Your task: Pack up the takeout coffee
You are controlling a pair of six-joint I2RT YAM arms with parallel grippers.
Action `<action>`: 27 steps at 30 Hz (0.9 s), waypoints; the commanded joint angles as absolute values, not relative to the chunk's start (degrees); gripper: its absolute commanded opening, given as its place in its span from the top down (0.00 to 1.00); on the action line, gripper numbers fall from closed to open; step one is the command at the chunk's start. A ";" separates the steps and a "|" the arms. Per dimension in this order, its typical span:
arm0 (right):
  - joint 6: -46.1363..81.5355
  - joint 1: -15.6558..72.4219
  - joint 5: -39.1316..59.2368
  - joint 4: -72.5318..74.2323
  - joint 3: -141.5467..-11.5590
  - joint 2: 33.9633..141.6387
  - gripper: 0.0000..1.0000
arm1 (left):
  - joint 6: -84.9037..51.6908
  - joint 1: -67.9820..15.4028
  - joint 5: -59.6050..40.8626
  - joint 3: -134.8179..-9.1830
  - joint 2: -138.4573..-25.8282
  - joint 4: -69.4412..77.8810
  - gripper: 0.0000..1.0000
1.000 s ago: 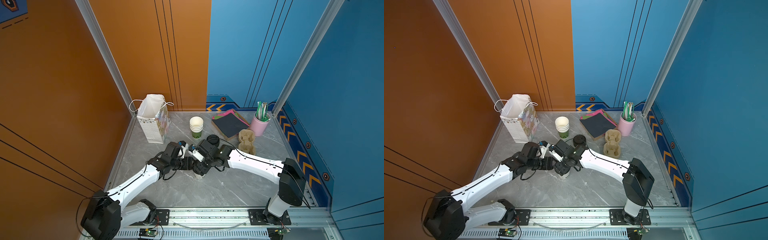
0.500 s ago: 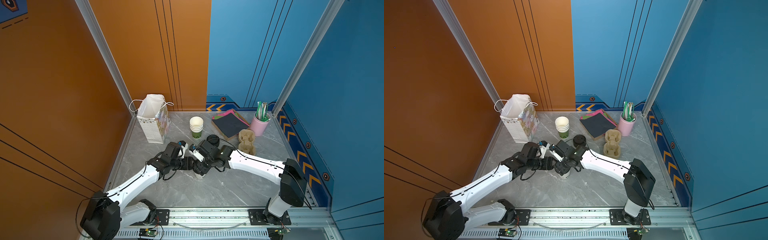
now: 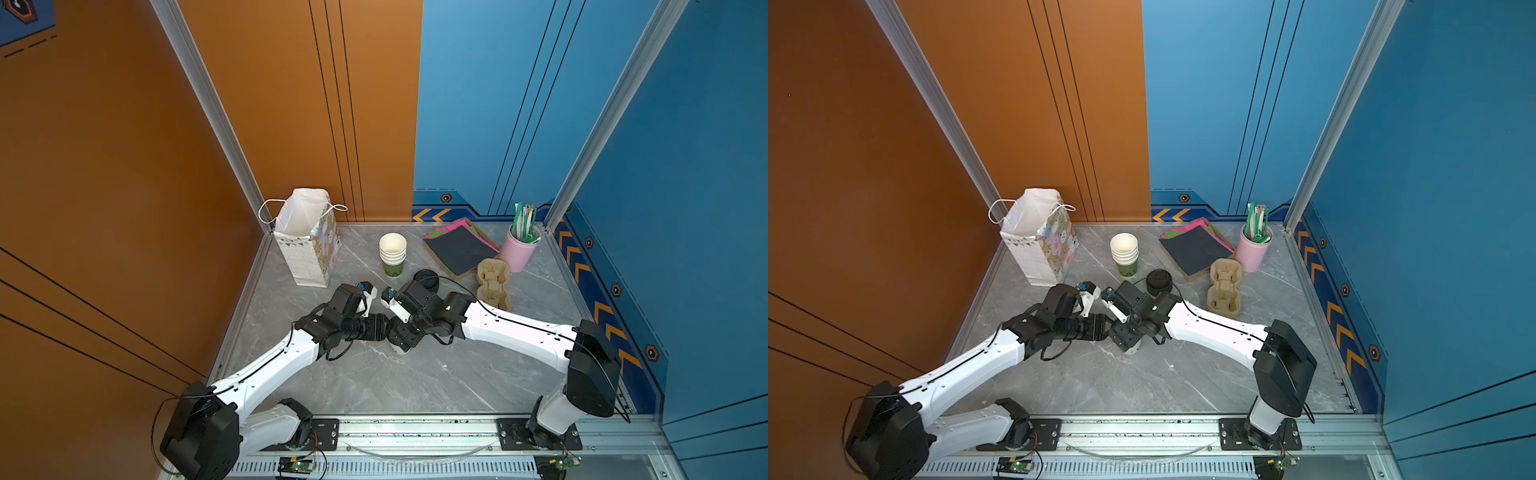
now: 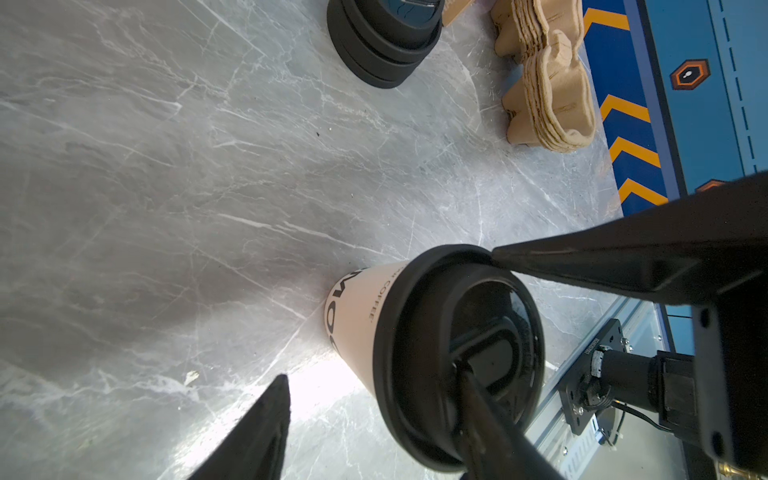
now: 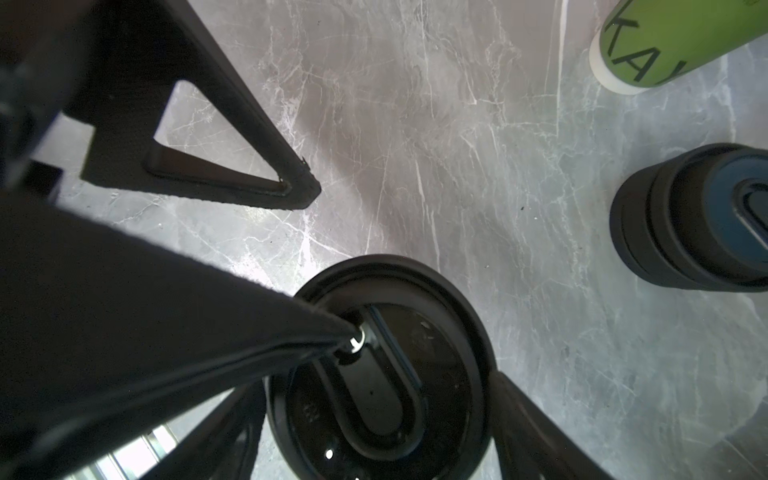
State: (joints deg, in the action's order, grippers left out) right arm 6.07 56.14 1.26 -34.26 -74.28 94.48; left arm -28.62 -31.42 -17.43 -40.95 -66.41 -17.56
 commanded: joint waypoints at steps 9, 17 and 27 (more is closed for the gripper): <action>6.76 55.50 -0.53 -34.54 -73.15 92.02 0.05 | -26.98 -32.25 -15.81 -43.37 -66.56 -21.19 0.34; 7.03 54.79 0.01 -33.23 -72.16 89.74 0.00 | -26.21 -32.21 -15.59 -46.61 -67.02 -21.13 0.30; 11.23 50.91 3.70 -30.09 -68.47 83.78 0.00 | -27.94 -29.69 -17.21 -47.59 -64.23 -21.18 0.27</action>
